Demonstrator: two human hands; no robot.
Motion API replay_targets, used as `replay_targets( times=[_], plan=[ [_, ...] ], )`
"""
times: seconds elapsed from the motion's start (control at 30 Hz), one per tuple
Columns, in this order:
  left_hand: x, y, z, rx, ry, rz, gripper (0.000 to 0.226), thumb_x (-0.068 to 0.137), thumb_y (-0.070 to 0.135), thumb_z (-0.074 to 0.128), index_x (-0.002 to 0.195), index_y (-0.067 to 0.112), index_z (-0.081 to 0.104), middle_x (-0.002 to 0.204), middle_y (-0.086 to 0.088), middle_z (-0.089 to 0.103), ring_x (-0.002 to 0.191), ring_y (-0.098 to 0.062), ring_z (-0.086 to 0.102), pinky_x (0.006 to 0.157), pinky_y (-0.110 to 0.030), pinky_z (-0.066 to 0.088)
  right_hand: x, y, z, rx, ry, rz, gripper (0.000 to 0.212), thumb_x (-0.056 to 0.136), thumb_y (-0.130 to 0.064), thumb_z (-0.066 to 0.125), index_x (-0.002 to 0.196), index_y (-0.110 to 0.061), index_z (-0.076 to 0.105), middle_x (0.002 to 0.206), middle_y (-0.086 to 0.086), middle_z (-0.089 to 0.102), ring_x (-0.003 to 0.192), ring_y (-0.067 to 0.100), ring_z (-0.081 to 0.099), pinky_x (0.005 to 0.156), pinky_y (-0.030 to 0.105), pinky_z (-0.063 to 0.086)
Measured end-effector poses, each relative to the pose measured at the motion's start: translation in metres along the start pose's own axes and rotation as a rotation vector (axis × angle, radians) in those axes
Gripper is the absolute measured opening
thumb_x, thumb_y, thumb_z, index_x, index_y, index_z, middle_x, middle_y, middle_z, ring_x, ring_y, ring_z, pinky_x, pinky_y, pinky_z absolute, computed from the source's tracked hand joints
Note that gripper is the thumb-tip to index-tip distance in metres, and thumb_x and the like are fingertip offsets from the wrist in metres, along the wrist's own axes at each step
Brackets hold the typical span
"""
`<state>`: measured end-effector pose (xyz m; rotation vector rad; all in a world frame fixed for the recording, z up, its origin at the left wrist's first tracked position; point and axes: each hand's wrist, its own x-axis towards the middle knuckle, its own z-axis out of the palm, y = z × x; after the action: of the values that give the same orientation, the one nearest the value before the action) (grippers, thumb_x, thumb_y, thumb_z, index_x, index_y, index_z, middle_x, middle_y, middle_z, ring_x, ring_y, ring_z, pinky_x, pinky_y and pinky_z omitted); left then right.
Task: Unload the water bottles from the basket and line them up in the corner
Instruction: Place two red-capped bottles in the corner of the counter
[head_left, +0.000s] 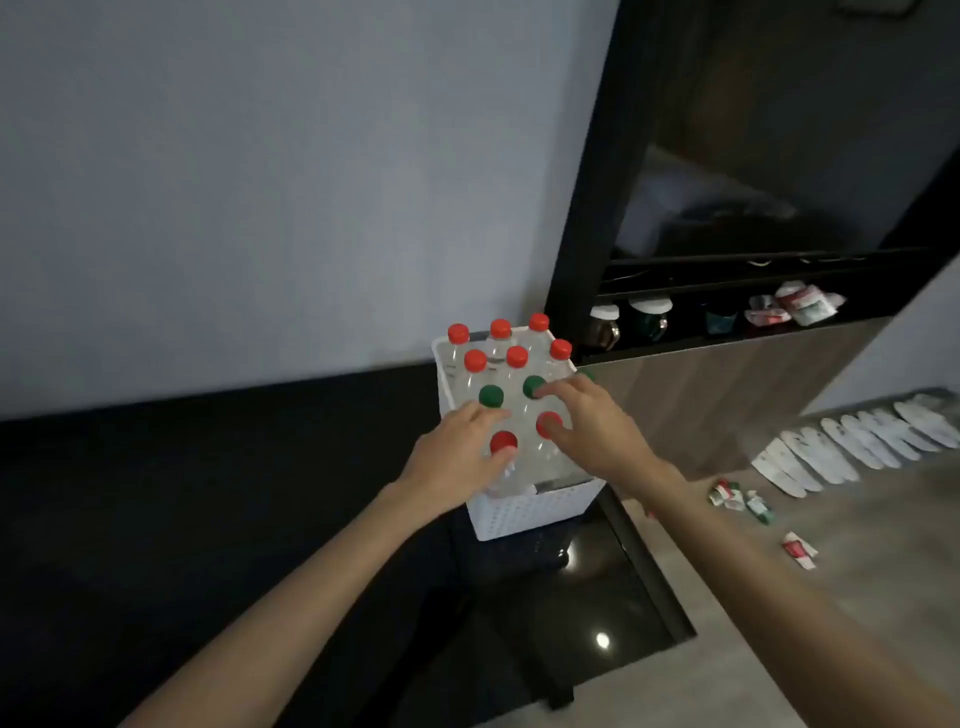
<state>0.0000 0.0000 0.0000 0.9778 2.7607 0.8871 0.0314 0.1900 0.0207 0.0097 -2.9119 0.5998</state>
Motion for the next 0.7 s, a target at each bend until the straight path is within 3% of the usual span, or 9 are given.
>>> replay_targets(
  times=[0.17,0.33,0.47,0.6,0.7],
  plan=[
    [0.009,0.003,0.032,0.096,-0.032,-0.172,0.051,0.091,0.045,0.055,0.136,0.024,0.044,0.129,0.003,0.048,0.115,-0.012,0.049,0.09,-0.034,0.051,0.019,0.036,0.011,-0.108,-0.146,-0.118,0.032,0.093,-0.029,0.054,0.124,-0.021,0.058,0.126,0.006,0.051,0.116,0.025,0.05,0.087,0.036,0.047],
    [0.017,0.009,0.044,0.184,0.022,-0.271,0.036,0.09,0.05,0.052,0.113,0.022,0.049,0.106,0.004,0.056,0.09,-0.01,0.057,0.077,-0.033,0.054,0.034,0.049,0.016,-0.272,-0.263,-0.304,0.034,0.092,-0.042,0.053,0.112,-0.015,0.054,0.104,0.007,0.061,0.09,0.027,0.063,0.076,0.039,0.054],
    [0.018,0.014,0.05,0.242,0.059,-0.307,0.03,0.091,0.049,0.05,0.103,0.022,0.045,0.09,0.005,0.059,0.072,-0.012,0.059,0.07,-0.034,0.053,0.043,0.055,0.021,-0.268,-0.316,-0.371,0.038,0.09,-0.046,0.054,0.109,-0.014,0.049,0.096,0.008,0.064,0.083,0.028,0.065,0.074,0.041,0.054],
    [0.017,0.018,0.055,0.286,0.118,-0.326,0.027,0.092,0.046,0.049,0.102,0.022,0.046,0.091,0.005,0.061,0.08,-0.014,0.059,0.082,-0.037,0.048,0.044,0.057,0.024,-0.203,-0.321,-0.365,0.034,0.091,-0.043,0.055,0.104,-0.013,0.044,0.094,0.006,0.064,0.084,0.025,0.064,0.073,0.037,0.052],
    [0.017,0.021,0.057,0.279,0.161,-0.343,0.025,0.092,0.043,0.05,0.1,0.02,0.046,0.091,0.003,0.06,0.082,-0.015,0.055,0.083,-0.039,0.047,0.041,0.06,0.024,-0.074,-0.308,-0.31,0.03,0.09,-0.039,0.059,0.093,-0.018,0.038,0.087,-0.001,0.058,0.08,0.019,0.06,0.07,0.03,0.044]
  ],
)
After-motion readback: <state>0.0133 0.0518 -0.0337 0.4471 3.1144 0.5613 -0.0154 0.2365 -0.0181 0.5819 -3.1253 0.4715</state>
